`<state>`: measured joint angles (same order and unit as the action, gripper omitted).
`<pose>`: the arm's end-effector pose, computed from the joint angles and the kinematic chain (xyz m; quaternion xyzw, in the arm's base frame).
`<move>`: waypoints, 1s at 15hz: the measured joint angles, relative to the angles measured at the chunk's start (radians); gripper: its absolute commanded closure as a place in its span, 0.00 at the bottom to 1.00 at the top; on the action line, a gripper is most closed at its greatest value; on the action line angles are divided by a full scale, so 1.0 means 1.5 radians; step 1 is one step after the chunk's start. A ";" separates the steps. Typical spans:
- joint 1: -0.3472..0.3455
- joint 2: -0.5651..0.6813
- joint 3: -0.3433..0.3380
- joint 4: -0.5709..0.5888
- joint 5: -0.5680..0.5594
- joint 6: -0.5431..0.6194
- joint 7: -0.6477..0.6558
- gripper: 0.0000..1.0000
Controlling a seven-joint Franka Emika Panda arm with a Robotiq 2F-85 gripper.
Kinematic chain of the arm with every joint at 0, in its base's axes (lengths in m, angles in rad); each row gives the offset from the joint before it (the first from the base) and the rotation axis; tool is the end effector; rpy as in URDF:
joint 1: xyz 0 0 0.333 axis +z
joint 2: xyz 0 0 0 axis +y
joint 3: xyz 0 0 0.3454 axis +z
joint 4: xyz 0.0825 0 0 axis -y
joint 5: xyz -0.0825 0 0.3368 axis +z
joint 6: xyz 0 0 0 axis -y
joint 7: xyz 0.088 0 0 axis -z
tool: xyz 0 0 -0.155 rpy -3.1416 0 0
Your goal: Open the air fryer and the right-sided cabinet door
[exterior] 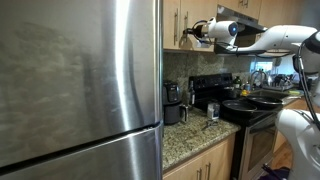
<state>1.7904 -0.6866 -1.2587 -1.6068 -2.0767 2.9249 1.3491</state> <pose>0.5505 0.0520 0.7729 -0.6515 -0.1010 -0.7467 0.0876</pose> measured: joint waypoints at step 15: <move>-0.283 0.075 0.423 -0.195 0.169 -0.699 0.031 1.00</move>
<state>1.3658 -0.5740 -0.6248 -1.8990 -1.8237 1.8757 1.3957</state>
